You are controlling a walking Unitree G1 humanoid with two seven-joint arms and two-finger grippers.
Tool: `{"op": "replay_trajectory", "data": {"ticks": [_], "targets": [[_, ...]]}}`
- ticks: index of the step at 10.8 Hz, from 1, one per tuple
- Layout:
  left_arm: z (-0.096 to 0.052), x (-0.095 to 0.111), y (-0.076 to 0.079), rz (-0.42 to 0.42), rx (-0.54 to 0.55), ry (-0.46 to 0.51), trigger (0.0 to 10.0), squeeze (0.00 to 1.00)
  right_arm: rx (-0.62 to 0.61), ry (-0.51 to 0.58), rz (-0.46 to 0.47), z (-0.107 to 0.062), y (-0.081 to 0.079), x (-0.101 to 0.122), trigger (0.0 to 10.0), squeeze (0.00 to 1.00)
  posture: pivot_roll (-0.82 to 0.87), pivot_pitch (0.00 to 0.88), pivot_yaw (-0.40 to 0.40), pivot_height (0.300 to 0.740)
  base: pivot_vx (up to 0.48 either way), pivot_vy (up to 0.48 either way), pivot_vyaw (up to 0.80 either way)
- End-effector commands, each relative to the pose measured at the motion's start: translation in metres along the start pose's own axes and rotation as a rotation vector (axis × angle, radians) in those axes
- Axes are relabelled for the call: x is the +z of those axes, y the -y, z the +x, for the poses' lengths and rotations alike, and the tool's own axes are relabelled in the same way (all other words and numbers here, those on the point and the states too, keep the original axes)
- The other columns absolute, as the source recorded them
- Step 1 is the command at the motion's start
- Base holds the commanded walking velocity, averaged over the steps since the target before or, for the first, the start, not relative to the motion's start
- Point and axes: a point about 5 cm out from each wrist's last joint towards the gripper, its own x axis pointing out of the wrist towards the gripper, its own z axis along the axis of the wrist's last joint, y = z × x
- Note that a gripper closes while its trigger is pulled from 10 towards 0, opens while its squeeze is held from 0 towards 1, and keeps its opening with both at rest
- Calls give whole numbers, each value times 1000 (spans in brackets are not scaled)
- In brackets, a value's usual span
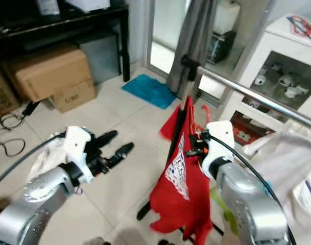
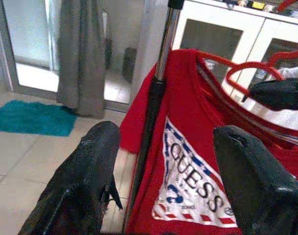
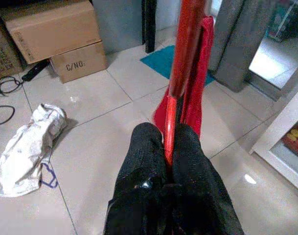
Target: Hang hanger
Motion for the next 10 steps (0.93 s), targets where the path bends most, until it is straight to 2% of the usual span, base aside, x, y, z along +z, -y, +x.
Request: {"op": "replay_trajectory", "data": {"ticks": [1,5,7,9,10], "targets": [[1,3,2,10,2,6,10000,0,37,46,-31,1,-2,7,0,0,87,0,-68,740,-251,0,0],[4,6,2,10,-16,14,10000,0,31,66,-55,4,3,12,0,0,76,7,-48,740,-61,0,0],[6,7,2,14,-23,12,10000,0,59,88,-13,4,1,15,0,0,75,10,-46,740,0,0,0],[18,7,-3,63,-33,-21,10000,0,227,165,58,6,-15,26,0,0,77,2,-41,740,0,0,0],[28,9,-13,74,2,-44,10000,1000,297,196,67,8,-21,34,0,0,73,0,-37,740,0,0,0]]}}
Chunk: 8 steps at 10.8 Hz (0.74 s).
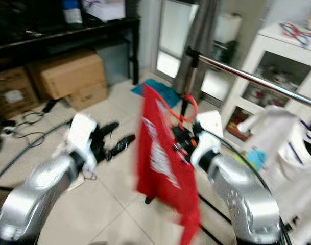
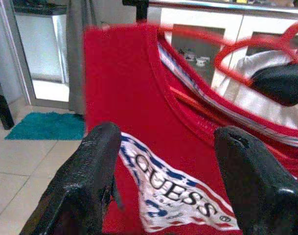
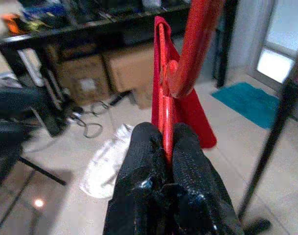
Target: Hang hanger
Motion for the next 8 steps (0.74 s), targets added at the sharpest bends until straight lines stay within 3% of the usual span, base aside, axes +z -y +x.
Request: {"op": "replay_trajectory", "data": {"ticks": [1,3,4,5,6,7,8], "targets": [[2,-2,-1,6,11,-24,10000,1000,22,60,-12,-1,-1,12,0,0,73,0,-37,740,0,0,0],[20,4,-14,44,67,-31,10000,1000,143,102,22,2,-9,22,0,0,70,0,-35,740,0,0,0],[24,5,-13,51,54,-30,10000,310,176,100,23,1,-10,21,0,0,69,0,-34,740,0,0,0],[28,5,-12,57,48,-32,10000,0,210,98,32,0,-13,21,0,0,68,0,-36,740,0,0,0],[31,5,-11,49,31,-18,10000,0,251,99,42,0,-17,23,0,0,67,0,-37,740,0,0,0],[33,5,-8,47,0,-14,7373,0,258,96,42,0,-18,23,0,0,68,0,-39,740,0,0,0],[34,4,-4,46,-39,-17,8471,0,263,94,42,0,-18,23,0,0,68,0,-38,740,0,0,0]]}}
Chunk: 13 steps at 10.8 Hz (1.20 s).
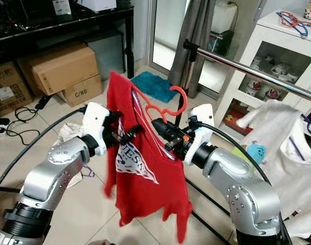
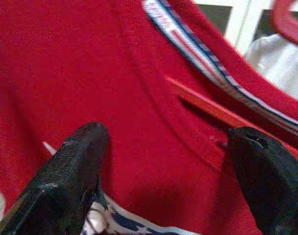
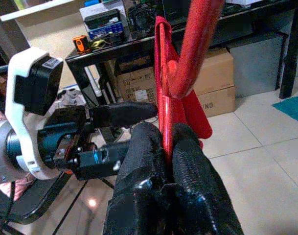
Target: Hang hanger
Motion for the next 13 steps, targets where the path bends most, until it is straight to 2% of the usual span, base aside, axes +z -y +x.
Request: {"op": "replay_trajectory", "data": {"ticks": [1,2,3,5,6,9,13], "targets": [[3,2,4,8,-35,3,9569,0,41,38,-26,0,-6,12,0,0,68,0,-36,740,0,0,0],[4,0,5,14,-52,-9,9922,0,63,42,-19,1,-8,13,0,0,68,0,-36,740,0,0,0],[6,-1,0,23,-41,-14,8235,0,88,44,-10,1,-10,13,0,0,71,0,-35,740,0,0,0],[8,0,-13,39,32,-28,627,0,119,44,-1,0,-14,13,0,0,69,0,-32,740,0,0,0],[8,-1,-15,39,26,-26,0,0,127,47,6,-1,-15,13,0,0,71,0,-32,740,0,0,0],[13,2,-9,33,-54,0,0,0,146,40,13,-2,-16,13,0,0,77,0,-34,740,0,0,0],[13,-1,-12,34,-26,-3,0,0,166,32,18,-4,-16,12,0,0,78,0,-38,740,0,0,0]]}}
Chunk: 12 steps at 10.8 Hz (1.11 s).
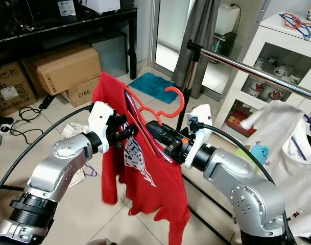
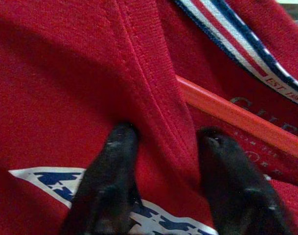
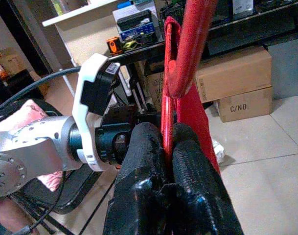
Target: Hang hanger
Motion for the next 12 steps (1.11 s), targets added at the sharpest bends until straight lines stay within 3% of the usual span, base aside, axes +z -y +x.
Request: {"op": "replay_trajectory", "data": {"ticks": [1,9,12], "targets": [[2,4,-2,10,9,9,0,0,47,30,-29,0,-8,9,0,0,78,0,-38,740,0,0,0],[-1,5,-1,-16,4,28,0,0,26,4,-42,-1,-6,6,0,0,77,0,-32,740,0,0,0],[-20,21,5,-6,-27,76,0,0,-78,-250,-164,-10,12,-18,0,0,74,0,-37,740,0,0,0]]}}
